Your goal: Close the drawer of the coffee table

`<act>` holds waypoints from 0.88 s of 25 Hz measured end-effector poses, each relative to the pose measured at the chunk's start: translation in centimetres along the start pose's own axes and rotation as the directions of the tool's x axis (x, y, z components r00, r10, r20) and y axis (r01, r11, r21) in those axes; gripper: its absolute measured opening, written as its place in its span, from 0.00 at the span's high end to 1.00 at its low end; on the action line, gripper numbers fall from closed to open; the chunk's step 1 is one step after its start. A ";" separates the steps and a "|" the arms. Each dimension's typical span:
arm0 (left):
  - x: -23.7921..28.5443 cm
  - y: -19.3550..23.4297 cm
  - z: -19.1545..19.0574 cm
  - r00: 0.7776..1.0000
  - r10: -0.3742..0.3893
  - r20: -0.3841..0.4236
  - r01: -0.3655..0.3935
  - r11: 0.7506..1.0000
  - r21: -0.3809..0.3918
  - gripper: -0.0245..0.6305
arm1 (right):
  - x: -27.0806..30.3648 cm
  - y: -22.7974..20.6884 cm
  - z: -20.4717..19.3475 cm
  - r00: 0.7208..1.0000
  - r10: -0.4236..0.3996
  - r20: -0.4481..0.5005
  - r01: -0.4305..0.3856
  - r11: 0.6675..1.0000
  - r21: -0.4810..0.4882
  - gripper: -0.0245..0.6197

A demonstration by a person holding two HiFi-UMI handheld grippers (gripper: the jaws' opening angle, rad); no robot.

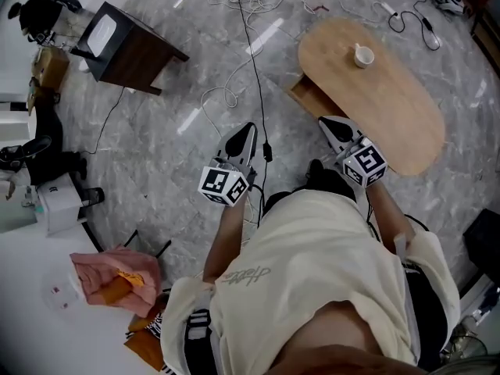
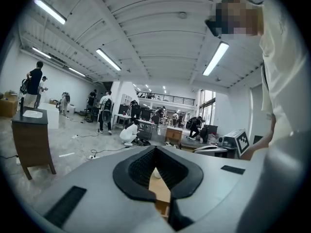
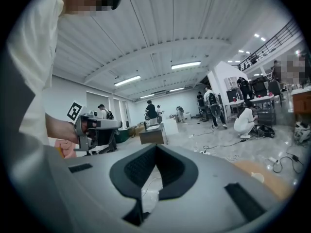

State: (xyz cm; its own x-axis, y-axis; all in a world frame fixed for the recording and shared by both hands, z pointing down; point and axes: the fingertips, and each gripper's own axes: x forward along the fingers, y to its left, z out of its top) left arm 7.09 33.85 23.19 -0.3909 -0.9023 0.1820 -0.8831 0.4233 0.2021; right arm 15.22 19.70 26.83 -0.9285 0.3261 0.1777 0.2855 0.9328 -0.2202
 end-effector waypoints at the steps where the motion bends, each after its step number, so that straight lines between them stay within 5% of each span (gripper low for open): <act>1: 0.2 0.5 0.0 1.000 0.009 -0.003 -0.009 1.000 -0.003 0.96 | 0.6 -0.4 0.3 1.000 0.008 0.003 -0.008 1.000 -0.005 0.97; 10: 1.8 3.8 -0.5 0.999 0.033 -0.007 -0.034 0.999 -0.012 0.96 | 4.8 -3.3 -0.5 0.999 -0.041 -0.033 0.042 0.999 0.028 0.97; 17: 2.4 11.1 0.4 0.999 -0.041 -0.009 0.041 0.998 -0.051 0.96 | 12.0 -2.3 1.8 0.995 -0.095 -0.031 0.095 0.995 0.002 0.97; 22: 2.8 16.7 2.4 0.994 -0.111 -0.016 0.111 0.994 0.007 0.96 | 17.0 0.2 3.7 0.989 -0.144 -0.020 0.144 0.990 -0.003 0.97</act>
State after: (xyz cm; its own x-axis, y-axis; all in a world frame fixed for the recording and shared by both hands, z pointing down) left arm -9.33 38.20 24.75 -0.2858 -0.9423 0.1740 -0.9229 0.3196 0.2148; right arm -1.39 24.91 26.24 -0.9550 0.1910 0.2268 0.1492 0.9705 -0.1894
